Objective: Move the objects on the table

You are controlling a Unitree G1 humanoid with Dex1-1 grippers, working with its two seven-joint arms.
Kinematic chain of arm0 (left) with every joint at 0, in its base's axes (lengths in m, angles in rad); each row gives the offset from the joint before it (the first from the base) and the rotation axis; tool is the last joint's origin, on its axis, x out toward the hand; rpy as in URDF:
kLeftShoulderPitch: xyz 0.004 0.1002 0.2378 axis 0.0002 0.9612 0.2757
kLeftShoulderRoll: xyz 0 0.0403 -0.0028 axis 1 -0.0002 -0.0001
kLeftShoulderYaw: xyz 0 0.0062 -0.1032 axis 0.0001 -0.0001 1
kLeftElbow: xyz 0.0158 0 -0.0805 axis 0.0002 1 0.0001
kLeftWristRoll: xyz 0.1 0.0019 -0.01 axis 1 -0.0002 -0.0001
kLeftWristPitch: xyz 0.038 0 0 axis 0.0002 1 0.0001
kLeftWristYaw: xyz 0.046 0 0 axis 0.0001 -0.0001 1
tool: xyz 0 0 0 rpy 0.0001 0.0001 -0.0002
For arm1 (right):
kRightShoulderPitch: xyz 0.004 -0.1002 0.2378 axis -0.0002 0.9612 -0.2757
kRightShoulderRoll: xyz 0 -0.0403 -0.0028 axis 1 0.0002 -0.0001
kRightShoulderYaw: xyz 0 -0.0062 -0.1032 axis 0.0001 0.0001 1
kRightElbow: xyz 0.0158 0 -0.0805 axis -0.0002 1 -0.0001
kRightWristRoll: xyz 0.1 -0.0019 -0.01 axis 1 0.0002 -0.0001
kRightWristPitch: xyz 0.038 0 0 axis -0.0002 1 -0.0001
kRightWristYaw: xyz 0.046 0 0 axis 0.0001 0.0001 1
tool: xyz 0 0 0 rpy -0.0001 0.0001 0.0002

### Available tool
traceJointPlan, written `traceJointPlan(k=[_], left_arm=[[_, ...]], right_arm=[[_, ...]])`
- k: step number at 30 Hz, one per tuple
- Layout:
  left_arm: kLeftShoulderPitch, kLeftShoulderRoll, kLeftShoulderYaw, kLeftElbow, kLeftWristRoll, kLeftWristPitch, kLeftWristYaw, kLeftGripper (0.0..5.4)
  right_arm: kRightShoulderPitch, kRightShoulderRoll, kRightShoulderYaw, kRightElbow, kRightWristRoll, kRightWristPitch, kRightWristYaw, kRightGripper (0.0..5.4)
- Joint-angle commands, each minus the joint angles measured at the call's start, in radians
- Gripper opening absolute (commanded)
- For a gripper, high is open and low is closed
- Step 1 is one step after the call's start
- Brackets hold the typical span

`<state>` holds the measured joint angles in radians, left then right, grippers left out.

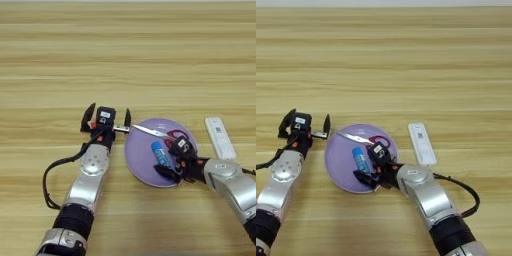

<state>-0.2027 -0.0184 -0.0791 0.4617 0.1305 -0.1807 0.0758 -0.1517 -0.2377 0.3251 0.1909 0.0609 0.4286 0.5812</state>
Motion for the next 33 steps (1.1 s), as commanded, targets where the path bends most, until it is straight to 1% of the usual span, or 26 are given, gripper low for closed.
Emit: traceJointPlan(k=[1, 10, 12, 13, 15, 17, 23, 33], left_arm=[[0.000, -0.001, -0.003, -0.010, 0.007, 0.017, 0.006, 5.40], [0.000, 0.000, -0.003, -0.010, 0.007, 0.016, 0.007, 5.40], [0.000, 0.000, -0.003, -0.010, 0.007, 0.016, 0.007, 5.40], [0.000, 0.000, -0.003, -0.010, 0.006, 0.016, 0.007, 5.40], [0.000, 0.000, -0.003, -0.009, 0.006, 0.016, 0.006, 5.40], [-0.001, 0.000, -0.003, -0.009, 0.006, 0.016, 0.007, 5.40], [-0.001, 0.000, -0.003, -0.009, 0.006, 0.016, 0.006, 5.40], [-0.003, 0.000, -0.001, -0.005, 0.006, 0.016, 0.008, 5.40]], right_arm=[[0.036, -0.014, 0.016, 0.031, -0.019, 0.038, 0.004, 3.09], [0.037, -0.014, 0.016, 0.031, -0.019, 0.035, 0.004, 2.22], [0.038, -0.013, 0.016, 0.030, -0.019, 0.034, 0.004, 1.94], [0.038, -0.013, 0.016, 0.030, -0.019, 0.034, 0.003, 1.89], [0.038, -0.013, 0.015, 0.029, -0.018, 0.033, 0.003, 1.56], [0.039, -0.013, 0.015, 0.028, -0.018, 0.032, 0.003, 1.40], [0.041, -0.010, -0.003, 0.012, -0.004, 0.032, 0.002, 1.40], [0.041, -0.007, -0.041, -0.044, 0.027, 0.058, 0.003, 1.40]])
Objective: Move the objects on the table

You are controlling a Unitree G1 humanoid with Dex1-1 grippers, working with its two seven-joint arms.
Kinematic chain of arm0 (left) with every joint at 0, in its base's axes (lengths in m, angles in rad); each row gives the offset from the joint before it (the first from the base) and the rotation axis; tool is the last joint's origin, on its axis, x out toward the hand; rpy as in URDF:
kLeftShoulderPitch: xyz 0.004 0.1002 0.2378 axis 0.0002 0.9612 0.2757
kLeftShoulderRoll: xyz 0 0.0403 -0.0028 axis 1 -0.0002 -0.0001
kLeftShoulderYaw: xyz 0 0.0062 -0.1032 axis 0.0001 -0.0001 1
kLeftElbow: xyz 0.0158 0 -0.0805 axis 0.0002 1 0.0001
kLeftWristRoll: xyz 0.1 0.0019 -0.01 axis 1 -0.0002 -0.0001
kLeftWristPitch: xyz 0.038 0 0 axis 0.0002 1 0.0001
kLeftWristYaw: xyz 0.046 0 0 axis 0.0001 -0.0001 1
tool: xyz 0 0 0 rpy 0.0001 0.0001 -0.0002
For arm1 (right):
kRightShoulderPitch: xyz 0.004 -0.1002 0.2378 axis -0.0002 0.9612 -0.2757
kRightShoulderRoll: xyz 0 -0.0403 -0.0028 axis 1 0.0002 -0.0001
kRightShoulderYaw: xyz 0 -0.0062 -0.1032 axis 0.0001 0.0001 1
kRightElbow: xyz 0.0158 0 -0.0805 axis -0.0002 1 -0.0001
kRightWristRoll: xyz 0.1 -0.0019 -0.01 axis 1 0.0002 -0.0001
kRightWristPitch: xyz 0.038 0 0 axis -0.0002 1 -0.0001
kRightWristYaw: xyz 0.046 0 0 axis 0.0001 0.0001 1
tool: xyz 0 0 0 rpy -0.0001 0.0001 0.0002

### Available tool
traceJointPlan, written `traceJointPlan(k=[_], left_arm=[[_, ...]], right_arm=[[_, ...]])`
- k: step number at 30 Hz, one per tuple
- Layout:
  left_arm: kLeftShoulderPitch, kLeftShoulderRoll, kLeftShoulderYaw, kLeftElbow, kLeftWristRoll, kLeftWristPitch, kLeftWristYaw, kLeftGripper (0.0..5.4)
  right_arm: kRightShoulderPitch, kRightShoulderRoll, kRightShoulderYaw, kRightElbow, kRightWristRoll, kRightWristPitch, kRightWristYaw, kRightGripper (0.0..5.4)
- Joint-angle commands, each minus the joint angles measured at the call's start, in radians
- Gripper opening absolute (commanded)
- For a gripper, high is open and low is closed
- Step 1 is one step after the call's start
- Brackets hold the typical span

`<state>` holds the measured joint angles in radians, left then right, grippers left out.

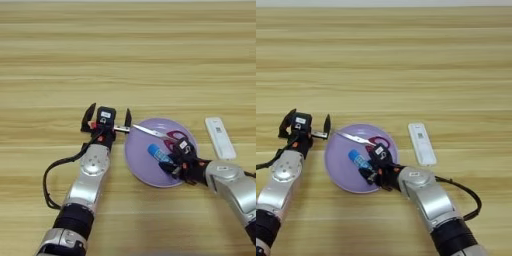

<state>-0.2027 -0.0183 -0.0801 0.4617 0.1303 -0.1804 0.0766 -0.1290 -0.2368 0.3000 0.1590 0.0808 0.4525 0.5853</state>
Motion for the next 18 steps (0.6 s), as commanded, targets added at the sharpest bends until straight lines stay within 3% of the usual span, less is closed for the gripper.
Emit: traceJointPlan(k=[1, 13, 18], left_arm=[[-0.003, 0.000, 0.000, -0.005, 0.006, 0.016, 0.007, 5.40], [-0.007, 0.002, 0.002, 0.000, 0.004, 0.015, 0.005, 5.40], [-0.007, 0.002, 0.002, 0.001, 0.004, 0.014, 0.005, 5.40]], right_arm=[[0.019, -0.008, -0.022, -0.024, 0.013, 0.039, -0.003, 1.40], [-0.014, 0.004, -0.162, -0.104, 0.102, 0.092, -0.035, 1.40], [-0.052, 0.005, -0.230, -0.060, 0.127, 0.078, -0.059, 1.40]])
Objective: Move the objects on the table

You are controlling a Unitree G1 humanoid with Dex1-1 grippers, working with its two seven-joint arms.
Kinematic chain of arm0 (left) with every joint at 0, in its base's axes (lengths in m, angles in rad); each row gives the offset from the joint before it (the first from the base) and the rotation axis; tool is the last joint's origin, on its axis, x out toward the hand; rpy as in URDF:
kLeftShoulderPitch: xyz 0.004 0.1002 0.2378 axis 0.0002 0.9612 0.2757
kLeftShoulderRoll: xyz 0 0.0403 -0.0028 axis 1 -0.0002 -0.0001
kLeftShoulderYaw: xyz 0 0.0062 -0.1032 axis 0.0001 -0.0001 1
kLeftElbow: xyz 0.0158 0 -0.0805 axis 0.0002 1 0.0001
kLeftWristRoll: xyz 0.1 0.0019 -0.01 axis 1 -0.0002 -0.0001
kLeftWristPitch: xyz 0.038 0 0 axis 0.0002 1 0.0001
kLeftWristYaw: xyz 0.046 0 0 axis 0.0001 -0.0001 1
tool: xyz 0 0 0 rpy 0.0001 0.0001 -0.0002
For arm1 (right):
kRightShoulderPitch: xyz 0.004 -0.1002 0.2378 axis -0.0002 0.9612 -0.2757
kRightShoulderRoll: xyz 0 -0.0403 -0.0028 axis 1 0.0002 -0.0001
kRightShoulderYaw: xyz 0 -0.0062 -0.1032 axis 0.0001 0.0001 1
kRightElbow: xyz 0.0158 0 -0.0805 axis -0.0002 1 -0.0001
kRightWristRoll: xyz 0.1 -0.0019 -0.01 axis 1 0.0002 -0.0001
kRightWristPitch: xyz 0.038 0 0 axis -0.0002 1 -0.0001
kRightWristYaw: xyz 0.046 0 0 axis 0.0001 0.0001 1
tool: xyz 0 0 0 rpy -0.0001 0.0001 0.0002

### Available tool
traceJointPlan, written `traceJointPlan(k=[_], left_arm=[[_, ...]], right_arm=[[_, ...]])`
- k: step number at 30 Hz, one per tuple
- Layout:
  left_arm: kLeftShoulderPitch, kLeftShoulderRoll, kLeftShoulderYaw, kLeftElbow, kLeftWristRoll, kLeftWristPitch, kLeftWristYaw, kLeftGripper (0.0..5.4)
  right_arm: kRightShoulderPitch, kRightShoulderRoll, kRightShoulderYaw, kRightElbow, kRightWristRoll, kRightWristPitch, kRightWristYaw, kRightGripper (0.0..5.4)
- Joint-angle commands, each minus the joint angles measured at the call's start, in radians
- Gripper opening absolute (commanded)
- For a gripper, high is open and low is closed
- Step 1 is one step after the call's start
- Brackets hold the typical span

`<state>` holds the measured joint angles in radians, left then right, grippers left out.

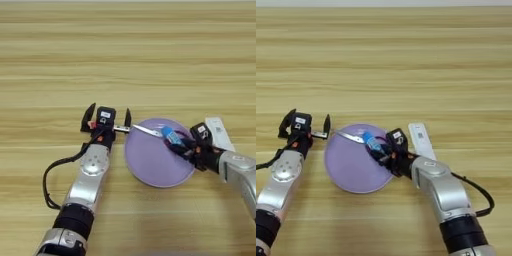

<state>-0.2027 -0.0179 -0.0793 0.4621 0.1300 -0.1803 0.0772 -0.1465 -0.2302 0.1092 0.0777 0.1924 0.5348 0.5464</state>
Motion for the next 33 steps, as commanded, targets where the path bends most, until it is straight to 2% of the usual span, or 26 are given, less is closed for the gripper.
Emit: traceJointPlan(k=[1, 4, 7, 11, 16, 24, 33], left_arm=[[-0.007, 0.001, 0.001, 0.001, 0.005, 0.014, 0.004, 5.40], [-0.004, 0.001, 0.000, -0.002, 0.005, 0.013, 0.004, 5.40], [-0.004, 0.001, -0.001, 0.003, 0.005, 0.009, 0.004, 5.40], [-0.003, 0.001, -0.001, 0.003, 0.006, 0.008, 0.005, 5.40], [-0.001, 0.000, -0.003, -0.002, 0.006, 0.009, 0.005, 5.40], [0.000, 0.003, -0.002, -0.009, 0.005, 0.014, 0.002, 5.40], [0.000, 0.002, -0.002, -0.009, 0.005, 0.012, 0.003, 5.40]], right_arm=[[-0.037, -0.001, -0.051, 0.019, 0.024, -0.003, -0.022, 1.40], [-0.063, -0.011, -0.122, 0.038, 0.048, -0.017, -0.044, 1.40], [-0.121, -0.047, -0.198, 0.151, 0.023, -0.105, -0.100, 1.40], [-0.153, -0.083, -0.216, 0.260, -0.034, -0.183, -0.165, 1.40], [-0.156, -0.105, -0.269, 0.316, -0.030, -0.226, -0.204, 1.40], [-0.171, -0.163, -0.285, 0.413, -0.073, -0.302, -0.238, 1.40], [-0.199, -0.166, -0.247, 0.535, -0.109, -0.340, -0.227, 1.40]])
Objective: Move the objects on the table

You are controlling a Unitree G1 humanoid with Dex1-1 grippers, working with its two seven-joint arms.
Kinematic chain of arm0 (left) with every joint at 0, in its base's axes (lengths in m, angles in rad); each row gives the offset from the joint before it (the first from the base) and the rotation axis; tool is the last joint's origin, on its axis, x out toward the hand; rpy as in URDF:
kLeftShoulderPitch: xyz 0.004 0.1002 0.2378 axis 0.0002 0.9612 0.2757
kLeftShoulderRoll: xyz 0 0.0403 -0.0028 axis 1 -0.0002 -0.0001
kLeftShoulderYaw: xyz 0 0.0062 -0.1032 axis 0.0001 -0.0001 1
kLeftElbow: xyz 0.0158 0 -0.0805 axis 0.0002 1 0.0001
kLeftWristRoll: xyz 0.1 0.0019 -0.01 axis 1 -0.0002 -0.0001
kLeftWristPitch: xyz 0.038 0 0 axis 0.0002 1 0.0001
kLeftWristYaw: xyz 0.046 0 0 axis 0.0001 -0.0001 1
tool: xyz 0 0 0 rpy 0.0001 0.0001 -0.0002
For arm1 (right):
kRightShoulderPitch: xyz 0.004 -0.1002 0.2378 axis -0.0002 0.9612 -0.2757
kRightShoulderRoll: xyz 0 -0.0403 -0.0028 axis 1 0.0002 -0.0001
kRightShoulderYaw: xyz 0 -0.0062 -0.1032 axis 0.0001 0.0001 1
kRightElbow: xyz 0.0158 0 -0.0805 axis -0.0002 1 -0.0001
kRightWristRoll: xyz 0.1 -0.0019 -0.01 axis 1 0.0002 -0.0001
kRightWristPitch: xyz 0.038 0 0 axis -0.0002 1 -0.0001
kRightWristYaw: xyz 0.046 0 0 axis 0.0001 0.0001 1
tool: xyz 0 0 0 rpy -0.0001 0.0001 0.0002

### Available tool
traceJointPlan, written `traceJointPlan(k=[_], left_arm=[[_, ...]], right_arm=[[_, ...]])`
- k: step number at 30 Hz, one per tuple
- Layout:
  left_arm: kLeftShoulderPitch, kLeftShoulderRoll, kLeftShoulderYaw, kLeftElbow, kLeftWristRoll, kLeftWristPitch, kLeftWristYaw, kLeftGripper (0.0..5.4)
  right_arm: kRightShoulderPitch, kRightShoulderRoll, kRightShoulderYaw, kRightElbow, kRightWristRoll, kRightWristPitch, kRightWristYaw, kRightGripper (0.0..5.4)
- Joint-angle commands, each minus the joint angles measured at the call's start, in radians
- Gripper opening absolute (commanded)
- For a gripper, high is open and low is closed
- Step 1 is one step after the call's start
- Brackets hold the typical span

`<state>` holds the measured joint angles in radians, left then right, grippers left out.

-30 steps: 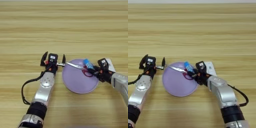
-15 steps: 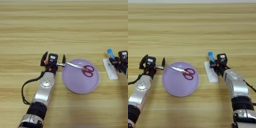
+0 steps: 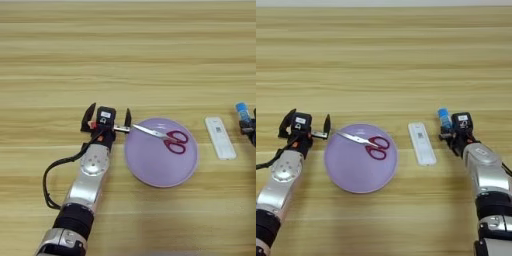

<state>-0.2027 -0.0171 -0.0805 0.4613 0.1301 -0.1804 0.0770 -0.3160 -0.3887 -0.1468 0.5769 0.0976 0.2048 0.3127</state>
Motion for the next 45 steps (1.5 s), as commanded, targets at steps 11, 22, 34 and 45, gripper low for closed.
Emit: traceJointPlan(k=[11, 22, 34, 45], left_arm=[[-0.004, -0.003, -0.002, -0.003, 0.007, 0.011, 0.008, 5.40], [-0.005, -0.001, -0.001, -0.003, 0.006, 0.011, 0.006, 5.40], [-0.001, 0.000, -0.001, -0.012, 0.006, 0.014, 0.005, 5.40], [0.001, 0.002, 0.000, -0.014, 0.005, 0.015, 0.004, 5.40]], right_arm=[[-0.078, -0.005, 0.045, 0.163, -0.039, -0.020, 0.053, 1.40], [-0.089, -0.004, 0.049, 0.185, -0.045, -0.034, 0.055, 1.78], [-0.084, -0.001, 0.046, 0.176, -0.041, -0.050, 0.051, 3.06], [-0.081, 0.011, 0.005, 0.148, 0.000, -0.075, 0.045, 4.09]])
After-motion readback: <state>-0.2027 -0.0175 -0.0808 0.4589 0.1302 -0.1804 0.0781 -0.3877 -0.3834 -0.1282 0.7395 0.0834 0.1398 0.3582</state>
